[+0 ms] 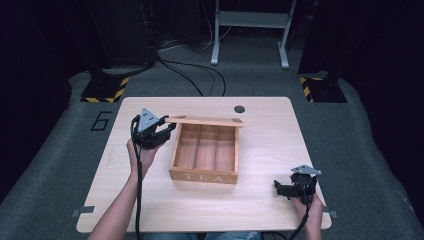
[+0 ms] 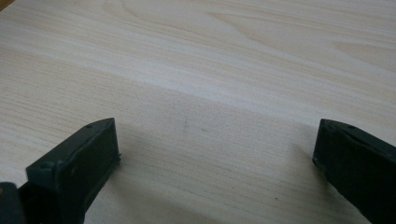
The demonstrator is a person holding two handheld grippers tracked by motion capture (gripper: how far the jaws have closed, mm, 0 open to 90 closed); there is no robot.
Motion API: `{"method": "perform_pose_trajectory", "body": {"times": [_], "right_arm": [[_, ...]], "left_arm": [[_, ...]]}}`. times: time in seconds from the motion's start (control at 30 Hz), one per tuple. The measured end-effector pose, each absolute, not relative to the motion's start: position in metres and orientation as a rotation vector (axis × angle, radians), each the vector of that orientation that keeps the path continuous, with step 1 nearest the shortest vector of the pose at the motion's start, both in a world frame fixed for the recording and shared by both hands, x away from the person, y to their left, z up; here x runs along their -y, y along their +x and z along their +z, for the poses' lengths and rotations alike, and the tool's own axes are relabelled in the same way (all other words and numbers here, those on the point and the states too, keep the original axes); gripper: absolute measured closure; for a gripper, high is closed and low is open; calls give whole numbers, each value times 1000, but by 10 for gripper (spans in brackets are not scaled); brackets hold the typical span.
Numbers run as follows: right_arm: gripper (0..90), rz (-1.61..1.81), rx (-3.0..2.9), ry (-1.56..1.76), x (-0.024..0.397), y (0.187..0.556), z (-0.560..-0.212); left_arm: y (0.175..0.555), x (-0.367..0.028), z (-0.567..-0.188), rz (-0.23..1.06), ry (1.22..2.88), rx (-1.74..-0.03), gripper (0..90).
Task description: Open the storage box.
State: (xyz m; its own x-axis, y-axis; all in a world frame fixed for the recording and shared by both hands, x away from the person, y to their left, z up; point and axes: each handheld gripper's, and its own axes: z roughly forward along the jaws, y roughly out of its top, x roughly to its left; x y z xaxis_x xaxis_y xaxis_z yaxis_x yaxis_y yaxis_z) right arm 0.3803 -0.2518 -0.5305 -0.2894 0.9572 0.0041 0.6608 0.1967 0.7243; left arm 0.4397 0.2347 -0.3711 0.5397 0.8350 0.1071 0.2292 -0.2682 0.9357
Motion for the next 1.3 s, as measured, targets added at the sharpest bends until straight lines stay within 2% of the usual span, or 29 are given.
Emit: {"method": "perform_pose_trajectory", "body": {"times": [0.57,1.3], "right_arm": [[0,867,-2047,1491,253,380,-530],[0,867,-2047,1492,253,380,-530]], "left_arm": [[414,-244,-405,716,1787,-855,597],[386,-249,-472,619,1813,-854,503]]}}
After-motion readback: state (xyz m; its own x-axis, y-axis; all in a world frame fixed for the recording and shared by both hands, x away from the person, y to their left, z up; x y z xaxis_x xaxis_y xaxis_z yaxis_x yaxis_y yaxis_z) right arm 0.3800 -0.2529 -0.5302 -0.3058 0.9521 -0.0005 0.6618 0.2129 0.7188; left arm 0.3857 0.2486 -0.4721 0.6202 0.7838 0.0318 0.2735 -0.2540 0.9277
